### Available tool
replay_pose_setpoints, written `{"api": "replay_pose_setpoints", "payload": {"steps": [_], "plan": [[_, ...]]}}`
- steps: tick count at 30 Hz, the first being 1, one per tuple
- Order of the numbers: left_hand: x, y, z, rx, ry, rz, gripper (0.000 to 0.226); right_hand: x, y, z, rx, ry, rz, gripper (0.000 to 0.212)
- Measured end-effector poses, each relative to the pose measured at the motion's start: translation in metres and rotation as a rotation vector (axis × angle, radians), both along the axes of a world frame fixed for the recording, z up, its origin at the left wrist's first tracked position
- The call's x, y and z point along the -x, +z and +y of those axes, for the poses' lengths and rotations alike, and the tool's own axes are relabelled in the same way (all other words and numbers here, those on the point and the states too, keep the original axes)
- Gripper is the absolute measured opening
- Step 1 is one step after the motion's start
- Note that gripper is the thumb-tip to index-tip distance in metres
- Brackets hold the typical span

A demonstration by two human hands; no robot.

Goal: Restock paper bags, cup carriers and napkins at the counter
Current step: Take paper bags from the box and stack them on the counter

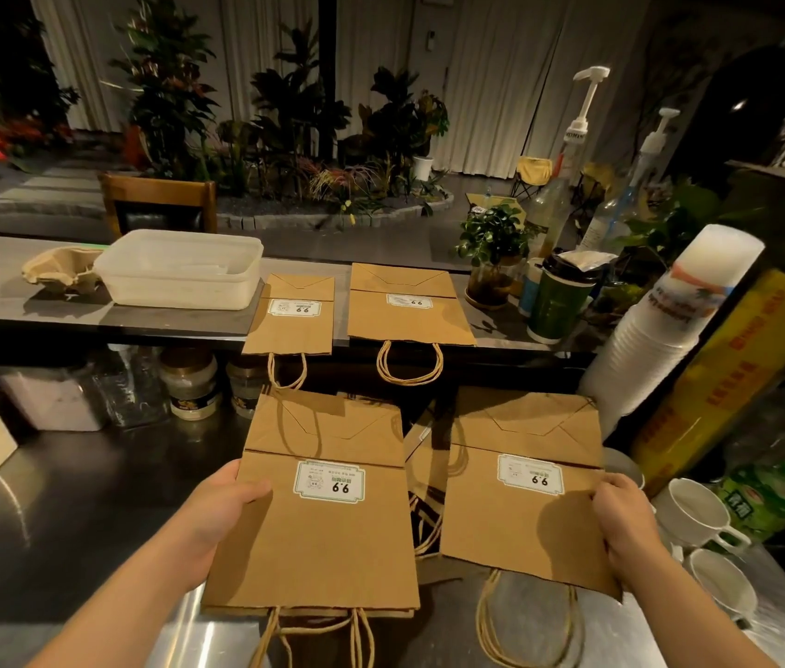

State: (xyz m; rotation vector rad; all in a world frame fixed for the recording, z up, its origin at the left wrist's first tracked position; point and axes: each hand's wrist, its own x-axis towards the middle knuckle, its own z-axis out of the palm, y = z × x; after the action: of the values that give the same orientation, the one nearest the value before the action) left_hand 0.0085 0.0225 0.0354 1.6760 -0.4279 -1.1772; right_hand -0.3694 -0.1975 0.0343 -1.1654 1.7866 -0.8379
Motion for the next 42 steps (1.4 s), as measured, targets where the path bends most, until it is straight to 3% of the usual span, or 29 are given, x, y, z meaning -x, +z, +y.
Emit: {"api": "replay_pose_setpoints", "payload": {"steps": [7,21,23,26,27,29,32,34,42], "plan": [[0.001,-0.006,0.0,0.002,-0.044,0.011,0.026,-0.005,0.001,0.011,-0.228,0.056,-0.181,0.022],[0.025,-0.013,-0.008,0.018,-0.064,0.043,0.032,-0.081,-0.005,0.059,-0.225,0.284,-0.215,0.017],[0.029,-0.013,-0.009,0.058,-0.033,0.088,0.045,-0.092,-0.005,0.065,-0.182,0.322,-0.223,0.022],[0.032,-0.021,-0.011,0.076,0.039,0.156,0.09,-0.105,-0.004,0.072,-0.156,0.346,-0.251,0.029],[0.032,-0.027,-0.014,0.091,0.037,0.168,0.095,-0.108,-0.004,0.075,-0.151,0.354,-0.242,0.032],[0.037,-0.018,-0.014,0.087,0.017,0.18,0.092,-0.114,-0.005,0.08,-0.135,0.375,-0.212,0.042],[0.046,-0.009,-0.015,0.098,0.013,0.174,0.053,-0.119,-0.01,0.084,-0.101,0.418,-0.134,0.049],[0.051,-0.009,-0.016,0.088,-0.005,0.131,0.039,-0.123,-0.003,0.092,-0.091,0.431,-0.087,0.051],[0.053,-0.015,-0.018,0.077,0.015,0.048,0.039,-0.132,-0.002,0.1,-0.054,0.441,0.05,0.047]]}}
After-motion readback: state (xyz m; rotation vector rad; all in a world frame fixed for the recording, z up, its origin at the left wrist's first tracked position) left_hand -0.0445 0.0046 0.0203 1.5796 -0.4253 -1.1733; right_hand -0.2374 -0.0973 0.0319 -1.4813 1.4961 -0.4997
